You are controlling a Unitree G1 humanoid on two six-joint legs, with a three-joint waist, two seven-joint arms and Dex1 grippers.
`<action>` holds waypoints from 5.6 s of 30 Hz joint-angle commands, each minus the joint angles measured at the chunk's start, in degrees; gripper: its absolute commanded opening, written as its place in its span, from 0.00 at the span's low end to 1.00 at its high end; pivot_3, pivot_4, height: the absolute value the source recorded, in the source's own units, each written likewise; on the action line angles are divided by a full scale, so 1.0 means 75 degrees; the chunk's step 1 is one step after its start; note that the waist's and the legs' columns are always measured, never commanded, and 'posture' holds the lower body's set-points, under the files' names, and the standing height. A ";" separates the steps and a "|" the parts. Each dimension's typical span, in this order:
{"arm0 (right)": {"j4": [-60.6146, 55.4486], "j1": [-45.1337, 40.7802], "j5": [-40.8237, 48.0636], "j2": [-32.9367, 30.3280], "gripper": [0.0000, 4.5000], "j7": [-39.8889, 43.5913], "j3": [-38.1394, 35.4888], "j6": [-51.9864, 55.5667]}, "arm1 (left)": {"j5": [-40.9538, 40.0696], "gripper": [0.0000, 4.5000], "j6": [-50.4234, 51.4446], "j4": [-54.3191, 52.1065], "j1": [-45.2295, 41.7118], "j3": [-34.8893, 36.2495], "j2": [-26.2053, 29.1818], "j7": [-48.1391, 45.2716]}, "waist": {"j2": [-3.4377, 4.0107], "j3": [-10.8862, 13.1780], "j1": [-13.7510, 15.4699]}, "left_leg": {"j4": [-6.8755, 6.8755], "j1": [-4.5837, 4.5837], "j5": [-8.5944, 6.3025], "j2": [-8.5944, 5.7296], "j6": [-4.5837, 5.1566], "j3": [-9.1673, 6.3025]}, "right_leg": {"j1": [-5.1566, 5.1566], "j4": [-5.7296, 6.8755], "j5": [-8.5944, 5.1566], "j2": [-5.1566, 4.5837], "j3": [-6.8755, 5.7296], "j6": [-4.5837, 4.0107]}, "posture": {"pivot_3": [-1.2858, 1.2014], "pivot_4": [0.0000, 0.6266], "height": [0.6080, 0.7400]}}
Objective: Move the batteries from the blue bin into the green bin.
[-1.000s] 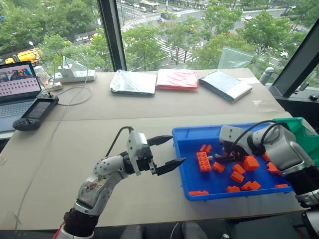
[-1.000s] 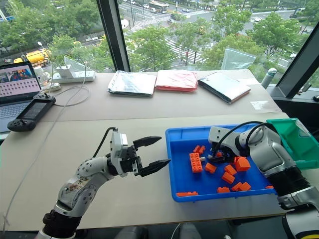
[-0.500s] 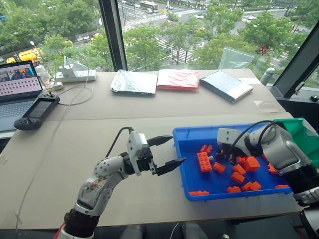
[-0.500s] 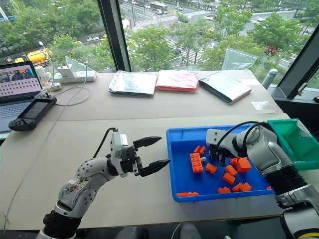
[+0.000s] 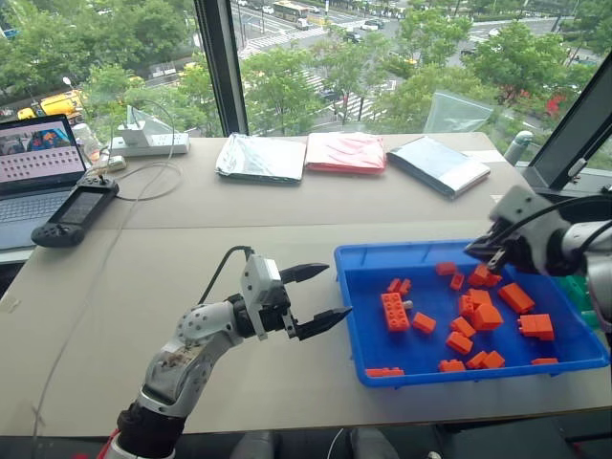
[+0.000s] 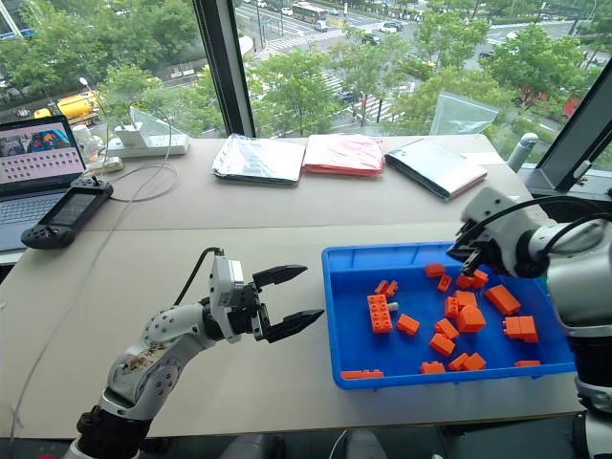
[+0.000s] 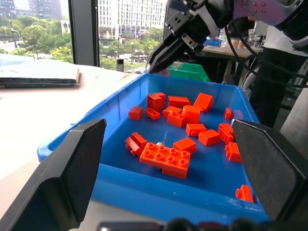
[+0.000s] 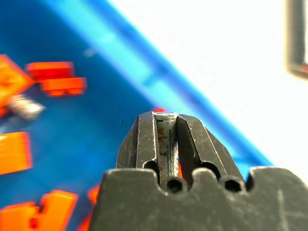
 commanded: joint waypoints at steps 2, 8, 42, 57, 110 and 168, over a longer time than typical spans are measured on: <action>-0.0039 -0.0264 -0.0317 0.0570 0.05 -0.1819 -0.1119 0.0114 | -0.0105 1.00 0.0007 -0.0263 0.0004 0.0006 -0.0020 -0.0043 | 0.0001 0.0000 -0.0011 | -0.0001 -0.0003 0.0000 -0.0001 0.0000 0.0000 | 0.0000 0.0000 0.0000 0.0000 0.0000 0.0000 | 0.52 0.24 1.00; 0.0232 -0.0066 -0.0117 0.0888 0.48 -0.2575 -0.1346 -0.0302 | -0.0127 1.00 0.0034 -0.0248 -0.0044 -0.0009 0.0018 -0.0144 | 0.0002 -0.0001 -0.0055 | -0.0001 -0.0004 0.0000 -0.0003 0.0001 0.0002 | -0.0001 0.0000 0.0000 0.0000 0.0002 0.0000 | 0.52 0.24 1.00; -0.4809 0.2420 0.5035 0.0528 0.99 0.0785 0.1761 0.1857 | -0.0068 1.00 -0.0223 0.0151 -0.0315 0.0021 -0.0329 -0.0565 | -0.0002 0.0000 -0.0044 | 0.0008 -0.0011 -0.0004 0.0009 0.0009 -0.0014 | 0.0007 -0.0011 -0.0001 0.0007 -0.0014 0.0002 | 0.52 0.24 1.00; -0.6835 0.2668 0.4228 0.2313 0.99 -0.2199 0.2906 0.4002 | -0.0100 1.00 -0.0155 0.0324 -0.0541 0.0111 -0.0214 -0.0697 | -0.0002 -0.0002 -0.0060 | 0.0006 -0.0029 -0.0003 0.0009 0.0007 -0.0023 | -0.0018 0.0001 -0.0002 0.0009 -0.0016 0.0000 | 0.52 0.24 1.00; -0.6950 0.3054 0.2127 0.2401 0.34 -0.3173 0.1137 0.4180 | -0.0398 1.00 0.0300 0.0127 -0.0704 0.0187 0.0255 -0.0889 | -0.0005 -0.0004 -0.0066 | 0.0006 -0.0046 -0.0001 0.0002 0.0005 -0.0020 | -0.0044 0.0010 -0.0003 0.0012 -0.0015 -0.0003 | 0.52 0.24 1.00; -0.4744 0.3037 0.1443 0.5869 0.59 -0.4195 0.2812 0.2393 | -0.0299 1.00 0.0251 0.0122 -0.0699 0.0162 0.0243 -0.0765 | -0.0008 -0.0007 -0.0125 | 0.0006 -0.0068 0.0018 -0.0001 -0.0025 -0.0020 | -0.0111 0.0084 -0.0005 0.0011 -0.0008 -0.0022 | 0.52 0.24 1.00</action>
